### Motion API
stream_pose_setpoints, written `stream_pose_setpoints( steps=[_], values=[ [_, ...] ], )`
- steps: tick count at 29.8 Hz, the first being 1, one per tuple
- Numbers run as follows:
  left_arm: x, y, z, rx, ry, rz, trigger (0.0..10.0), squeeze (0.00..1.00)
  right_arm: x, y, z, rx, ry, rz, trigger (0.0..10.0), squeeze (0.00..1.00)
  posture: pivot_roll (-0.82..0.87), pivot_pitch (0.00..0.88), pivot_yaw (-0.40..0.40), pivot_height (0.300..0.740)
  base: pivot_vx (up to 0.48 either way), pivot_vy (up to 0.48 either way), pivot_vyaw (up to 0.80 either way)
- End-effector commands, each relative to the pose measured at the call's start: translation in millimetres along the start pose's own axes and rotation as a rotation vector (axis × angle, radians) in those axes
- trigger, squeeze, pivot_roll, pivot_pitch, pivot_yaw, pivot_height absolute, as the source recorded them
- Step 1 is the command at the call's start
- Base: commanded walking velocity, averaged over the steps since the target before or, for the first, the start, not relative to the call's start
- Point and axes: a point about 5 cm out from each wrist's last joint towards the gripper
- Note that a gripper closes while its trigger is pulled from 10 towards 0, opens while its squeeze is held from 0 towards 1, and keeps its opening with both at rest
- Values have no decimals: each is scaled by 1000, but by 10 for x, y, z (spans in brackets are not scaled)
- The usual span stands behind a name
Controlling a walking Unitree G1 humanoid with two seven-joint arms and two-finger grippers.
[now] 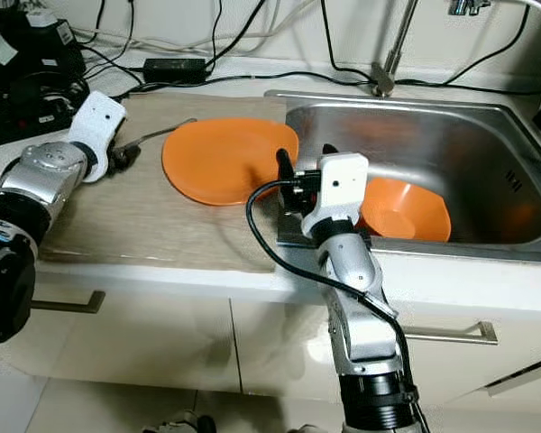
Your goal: Kitchen organization
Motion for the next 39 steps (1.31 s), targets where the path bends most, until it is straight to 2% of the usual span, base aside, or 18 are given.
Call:
stream_pose_setpoints(
  steps=[1, 7, 12, 19, 32, 36, 38, 39],
  values=[
    [6, 51, -11, -53, 25, 5, 10000, 0, -41, 17, -7, -17, 6, -1, 10000, 0, -150, 10, 46, 740, 0, 0, 0],
    [15, 45, 11, -82, 56, -5, 10000, 0, -128, 35, -26, -27, 17, -5, 10000, 0, -197, 24, 47, 740, 0, 0, 0],
    [20, -1, 31, -117, 81, -28, 10000, 0, -285, 64, 8, -50, -7, -28, 10000, 0, -245, 45, 48, 740, 0, 0, 0],
    [16, -73, 38, -117, 96, -70, 10000, 0, -462, 97, 12, -77, -21, -47, 10000, 0, -305, 85, 50, 740, 0, 0, 0],
    [18, -123, 74, -122, 96, -118, 10000, 0, -616, 126, -4, -80, -50, -89, 10000, 0, -340, 125, 60, 740, 0, 0, 0],
    [8, -137, 28, -109, 121, -121, 10000, 0, -615, 122, -6, -79, -52, -93, 10000, 0, -337, 122, 61, 740, 0, 0, 0],
    [-9, -123, -60, -93, 164, -112, 10000, 0, -606, 116, -13, -77, -51, -95, 10000, 0, -330, 116, 63, 740, 0, 0, 0],
    [-26, -109, -136, -33, 208, -111, 10000, 0, -598, 108, -12, -76, -51, -95, 10000, 0, -323, 113, 64, 740, 0, 0, 0]
  ],
)
Point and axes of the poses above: a point about 5 cm out from each wrist's last joint towards the gripper, its own x axis pointing out of the wrist towards the gripper, its own y axis along the axis of the wrist's last joint, z = x × y, and after that the axes turned 8 degrees about x, right-handed
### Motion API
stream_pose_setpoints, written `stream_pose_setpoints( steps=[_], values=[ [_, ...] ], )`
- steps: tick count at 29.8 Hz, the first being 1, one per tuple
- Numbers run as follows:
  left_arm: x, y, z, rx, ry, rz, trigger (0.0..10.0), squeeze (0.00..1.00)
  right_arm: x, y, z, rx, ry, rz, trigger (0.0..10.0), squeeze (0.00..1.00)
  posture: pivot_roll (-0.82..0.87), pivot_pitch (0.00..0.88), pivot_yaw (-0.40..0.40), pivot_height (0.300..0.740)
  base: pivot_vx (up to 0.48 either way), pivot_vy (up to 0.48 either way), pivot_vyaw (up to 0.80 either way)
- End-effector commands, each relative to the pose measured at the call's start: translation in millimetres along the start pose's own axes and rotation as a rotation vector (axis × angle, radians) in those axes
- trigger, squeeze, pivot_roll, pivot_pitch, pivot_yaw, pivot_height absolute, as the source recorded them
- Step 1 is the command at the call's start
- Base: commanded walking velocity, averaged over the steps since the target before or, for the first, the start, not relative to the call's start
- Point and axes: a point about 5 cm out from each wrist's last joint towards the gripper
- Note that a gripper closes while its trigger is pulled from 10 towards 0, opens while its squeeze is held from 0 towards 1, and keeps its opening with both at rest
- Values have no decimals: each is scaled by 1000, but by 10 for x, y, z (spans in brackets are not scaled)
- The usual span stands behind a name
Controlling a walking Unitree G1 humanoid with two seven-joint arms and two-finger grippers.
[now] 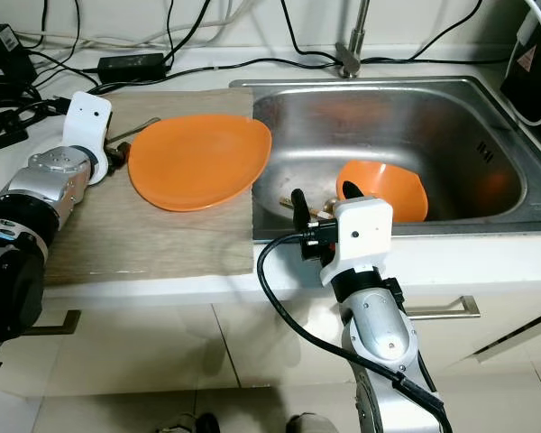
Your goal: Kitchen organization
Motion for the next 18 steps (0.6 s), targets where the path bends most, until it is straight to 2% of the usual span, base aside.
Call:
stream_pose_setpoints(
  steps=[1, 6, 9, 11, 13, 15, 16, 17, 18],
  values=[
    [-9, -6, -109, 47, 52, -9, 10000, 0, -2, 0, -4, 0, -4, -7, 10000, 0, -323, 113, 64, 740, 0, 0, 0],
    [-57, 33, -433, 162, 243, 8, 10000, 0, 46, -30, -10, 7, 14, -10, 10000, 0, -286, 91, 50, 740, 0, 0, 0],
    [-94, 42, -602, 168, 332, 15, 10000, 0, 80, -45, -25, 12, 31, -9, 10000, 0, -268, 75, 44, 740, 0, 0, 0],
    [-117, 52, -691, 133, 369, 27, 10000, 0, 112, -58, -37, 15, 43, -6, 10000, 0, -247, 55, 37, 740, 0, 0, 0],
    [-124, 65, -716, 123, 380, 35, 10000, 0, 125, -65, -39, 16, 47, -6, 10000, 0, -238, 49, 35, 740, 0, 0, 0],
    [-110, 117, -668, 3, 313, 65, 10000, 0, 157, -78, -48, 19, 59, -4, 10000, 0, -217, 35, 32, 740, 0, 0, 0],
    [-84, 156, -560, -103, 222, 89, 10000, 0, 187, -86, -56, 20, 69, -1, 10000, 0, -205, 26, 32, 740, 0, 0, 0],
    [-68, 178, -476, -148, 163, 101, 10000, 0, 208, -93, -59, 21, 74, 1, 10000, 0, -199, 24, 31, 740, 0, 0, 0],
    [-68, 178, -476, -148, 163, 101, 10000, 0, 208, -93, -59, 21, 74, 1, 10000, 0, -199, 24, 31, 740, 0, 0, 0]
  ],
)
Point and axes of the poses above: a point about 5 cm out from each wrist's last joint towards the gripper, its own x axis pointing out of the wrist towards the gripper, its own y axis along the axis of the wrist's last joint, z = x × y, and after that the axes turned 8 degrees about x, right-handed
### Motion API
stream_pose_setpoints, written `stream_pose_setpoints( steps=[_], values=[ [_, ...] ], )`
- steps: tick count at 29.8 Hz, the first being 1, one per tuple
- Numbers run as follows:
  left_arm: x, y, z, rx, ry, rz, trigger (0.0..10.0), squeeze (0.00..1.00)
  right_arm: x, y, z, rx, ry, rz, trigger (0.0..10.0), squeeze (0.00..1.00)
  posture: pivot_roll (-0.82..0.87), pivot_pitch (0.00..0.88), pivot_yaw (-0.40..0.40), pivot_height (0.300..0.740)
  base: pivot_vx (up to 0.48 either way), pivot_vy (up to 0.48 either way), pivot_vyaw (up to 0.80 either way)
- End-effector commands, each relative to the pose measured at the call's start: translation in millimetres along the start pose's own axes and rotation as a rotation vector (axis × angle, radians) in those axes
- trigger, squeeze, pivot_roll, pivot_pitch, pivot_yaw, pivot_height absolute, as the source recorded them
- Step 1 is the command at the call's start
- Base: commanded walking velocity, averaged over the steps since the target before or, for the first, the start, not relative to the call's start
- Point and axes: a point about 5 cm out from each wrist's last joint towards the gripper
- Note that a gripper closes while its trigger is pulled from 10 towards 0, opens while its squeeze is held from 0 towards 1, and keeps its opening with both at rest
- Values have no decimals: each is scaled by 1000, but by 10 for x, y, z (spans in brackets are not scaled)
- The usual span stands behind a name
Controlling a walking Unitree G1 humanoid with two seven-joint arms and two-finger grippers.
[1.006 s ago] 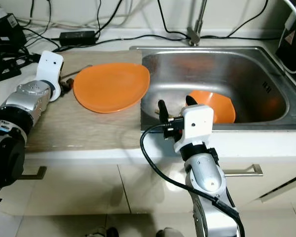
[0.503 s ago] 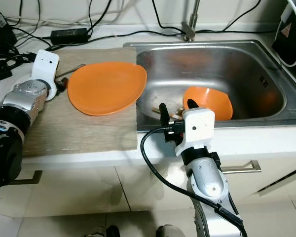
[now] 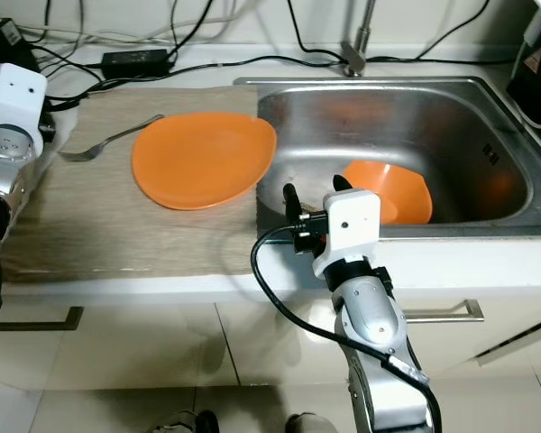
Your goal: Kitchen organization
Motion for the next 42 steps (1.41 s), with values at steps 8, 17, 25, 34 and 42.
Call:
stream_pose_setpoints(
  steps=[8, 17, 25, 34, 42],
  values=[
    [-8, 268, 75, -253, -175, 89, 10000, 0, 97, -63, 7, 6, 24, 11, 10000, 0, -148, 4, 36, 740, 0, 0, 0],
    [-30, 389, -213, -426, -189, 156, 10000, 0, 195, -152, 8, 12, 49, 9, 10000, 0, -90, 0, 26, 740, 0, 0, 0],
    [-78, 330, 11, -502, -443, 98, 10000, 0, 314, -158, 49, 7, 63, 28, 10000, 0, -52, 0, 15, 740, 0, 0, 0],
    [-187, -11, 411, -567, -662, -79, 10000, 0, 437, -180, 132, -10, 69, 37, 10000, 0, -33, 0, -2, 740, 0, 0, 0],
    [-245, 76, 392, -604, -702, -50, 10000, 0, 457, -203, 140, -13, 73, 39, 10000, 0, -31, 0, 0, 740, 0, 0, 0]
  ],
)
Point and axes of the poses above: a point about 5 cm out from each wrist's last joint towards the gripper, its own x axis pointing out of the wrist towards the gripper, its own y axis along the axis of the wrist's last joint, z = x × y, and after that the axes turned 8 degrees about x, right-handed
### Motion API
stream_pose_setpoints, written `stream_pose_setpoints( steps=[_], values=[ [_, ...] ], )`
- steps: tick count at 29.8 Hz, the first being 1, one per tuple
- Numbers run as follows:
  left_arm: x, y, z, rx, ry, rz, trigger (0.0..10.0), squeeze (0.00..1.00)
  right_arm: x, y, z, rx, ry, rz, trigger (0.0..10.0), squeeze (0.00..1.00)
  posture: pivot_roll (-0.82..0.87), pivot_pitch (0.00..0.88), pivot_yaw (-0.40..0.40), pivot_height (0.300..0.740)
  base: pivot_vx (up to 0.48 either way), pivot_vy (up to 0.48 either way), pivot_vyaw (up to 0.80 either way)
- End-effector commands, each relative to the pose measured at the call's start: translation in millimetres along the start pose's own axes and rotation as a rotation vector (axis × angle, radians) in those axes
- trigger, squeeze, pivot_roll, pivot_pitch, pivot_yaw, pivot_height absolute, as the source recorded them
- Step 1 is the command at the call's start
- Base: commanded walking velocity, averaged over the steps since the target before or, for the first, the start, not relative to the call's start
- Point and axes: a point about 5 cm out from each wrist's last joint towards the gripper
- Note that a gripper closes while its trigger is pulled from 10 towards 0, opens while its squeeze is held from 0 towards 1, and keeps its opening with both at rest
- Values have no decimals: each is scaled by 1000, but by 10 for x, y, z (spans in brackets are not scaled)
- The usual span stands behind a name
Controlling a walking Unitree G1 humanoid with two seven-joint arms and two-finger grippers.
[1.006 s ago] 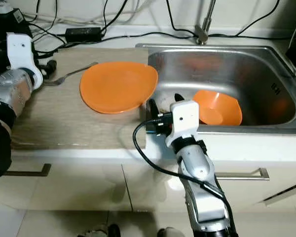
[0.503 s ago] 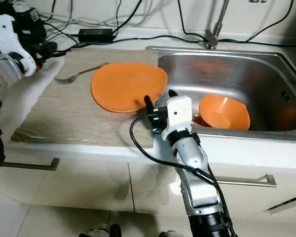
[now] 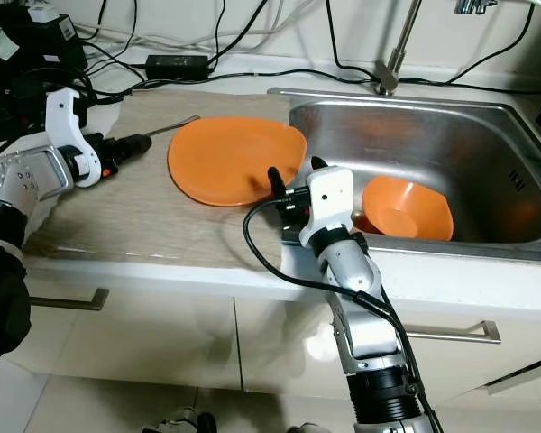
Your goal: Kitchen organization
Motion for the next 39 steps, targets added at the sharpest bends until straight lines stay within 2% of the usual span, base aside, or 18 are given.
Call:
stream_pose_setpoints(
  steps=[1, 3, 6, 8, 10, 11, 18, 25, 28, 33, 36, 39],
  values=[
    [-15, 18, 20, -22, -25, 17, 10000, 0, 4, 2, 20, 3, -3, 10, 10000, 0, -31, 0, 1, 740, 0, 0, 0],
    [-9, -5, 51, -35, -38, 9, 10000, 0, 9, -2, 11, 3, 0, 13, 10000, 0, -31, 0, 2, 740, 0, 0, 0],
    [42, -118, 159, 13, -76, -1, 10000, 0, 35, 25, -5, 8, -1, 26, 10000, 0, -30, 0, 5, 740, 0, 0, 0],
    [42, -118, 159, 13, -76, -1, 10000, 0, 35, 25, -5, 8, -1, 26, 10000, 0, -30, 0, 5, 740, 0, 0, 0],
    [87, -239, 251, 47, -103, -11, 10000, 0, 59, 48, -3, 12, -5, 37, 10000, 0, -30, 0, 5, 740, 0, 0, 0],
    [141, -370, 292, 85, -92, -8, 10000, 0, 75, 53, 0, 12, -5, 41, 10000, 0, -34, 0, 5, 740, 0, 0, 0],
    [119, -493, 132, 113, 15, -1, 10000, 0, 53, 34, 7, 9, -4, 35, 10000, 0, -36, 0, -3, 740, 0, 0, 0],
    [114, -588, 63, 146, 86, -22, 10000, 0, 37, 9, 3, 8, 4, 24, 10000, 0, -33, 0, -15, 740, 0, 0, 0],
    [124, -607, 78, 125, 78, -22, 10000, 0, 38, 8, 2, 8, 6, 23, 10000, 0, -33, 0, -19, 740, 0, 0, 0],
    [155, -592, 151, 35, 37, 5, 10000, 0, 42, 9, -4, 7, 13, 23, 10000, 0, -36, 0, -23, 740, 0, 0, 0],
    [169, -569, 170, 30, 36, 18, 10000, 0, 40, 6, 0, 6, 14, 20, 10000, 0, -38, 0, -25, 740, 0, 0, 0],
    [165, -550, 155, 67, 51, 22, 10000, 0, 37, 1, -1, 5, 15, 18, 10000, 0, -39, 0, -25, 740, 0, 0, 0]
  ],
)
Point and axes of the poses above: a point about 5 cm out from each wrist's last joint towards the gripper, its own x axis pointing out of the wrist towards the gripper, its own y axis along the axis of the wrist's last joint, z = x × y, and after that the axes turned 8 degrees about x, right-handed
